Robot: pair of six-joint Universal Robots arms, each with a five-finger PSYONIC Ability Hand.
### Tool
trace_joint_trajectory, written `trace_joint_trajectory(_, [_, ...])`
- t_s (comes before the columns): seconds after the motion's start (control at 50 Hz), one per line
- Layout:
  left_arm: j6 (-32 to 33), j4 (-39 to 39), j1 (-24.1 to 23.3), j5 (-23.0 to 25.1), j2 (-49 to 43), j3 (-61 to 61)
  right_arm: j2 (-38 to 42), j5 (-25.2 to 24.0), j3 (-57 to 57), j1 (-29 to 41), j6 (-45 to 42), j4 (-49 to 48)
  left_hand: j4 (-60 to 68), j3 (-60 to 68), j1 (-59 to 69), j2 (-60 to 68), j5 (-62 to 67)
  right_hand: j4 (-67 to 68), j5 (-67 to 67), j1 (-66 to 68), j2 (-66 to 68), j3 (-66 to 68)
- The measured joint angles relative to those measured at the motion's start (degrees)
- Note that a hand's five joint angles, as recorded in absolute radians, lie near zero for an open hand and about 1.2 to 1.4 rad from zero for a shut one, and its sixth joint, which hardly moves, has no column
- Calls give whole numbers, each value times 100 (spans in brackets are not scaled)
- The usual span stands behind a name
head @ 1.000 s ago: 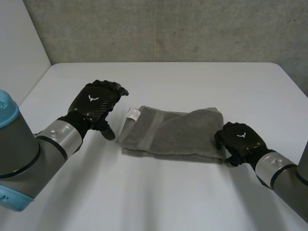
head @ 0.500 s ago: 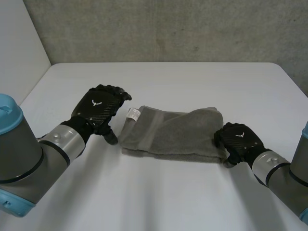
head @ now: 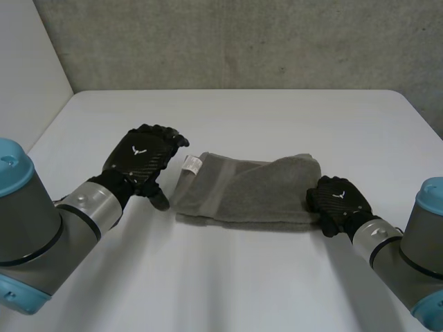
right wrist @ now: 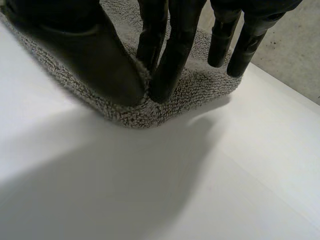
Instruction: Fold the towel.
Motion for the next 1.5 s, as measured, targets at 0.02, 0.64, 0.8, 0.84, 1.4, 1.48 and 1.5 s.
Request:
trace_joint_trajectory(0.02, [0, 4, 0, 0, 1, -4, -4, -4, -9, -6, 6, 8, 0, 0, 0, 0, 0, 0, 72, -1, 40, 0])
trace_joint_trajectory(0.64, [0, 33, 58, -5, 69, -115, -1449, -1481, -741, -1192, -654, 1968, 0, 0, 0, 0, 0, 0, 177, -5, 107, 0])
trace_joint_trajectory(0.8, [0, 37, 58, -9, 68, -109, -1034, -1044, -1363, 635, -238, 1728, 0, 0, 0, -1, 0, 0, 177, -5, 107, 0])
trace_joint_trajectory(0.84, [0, 40, 59, -9, 68, -103, -854, -876, -1483, 1052, -203, 1624, 0, 0, 0, -4, 0, 0, 177, -5, 107, 0])
trace_joint_trajectory(1.4, [0, 157, 68, -174, 9, 82, 893, -97, -2149, 2799, 34, 945, 0, 0, 0, -5, 0, 0, -2055, -2254, -1935, 0])
trace_joint_trajectory(1.48, [-11, 157, 27, -214, 6, 240, 521, -126, -1874, 2756, 57, 1074, 0, 0, 0, -5, 0, 0, -4600, -4534, -3931, 0])
trace_joint_trajectory(1.5, [-16, 156, 23, -222, 6, 264, 471, -127, -1839, 2747, 56, 1083, 0, 0, 0, -5, 0, 0, -4872, -4764, -4166, 0])
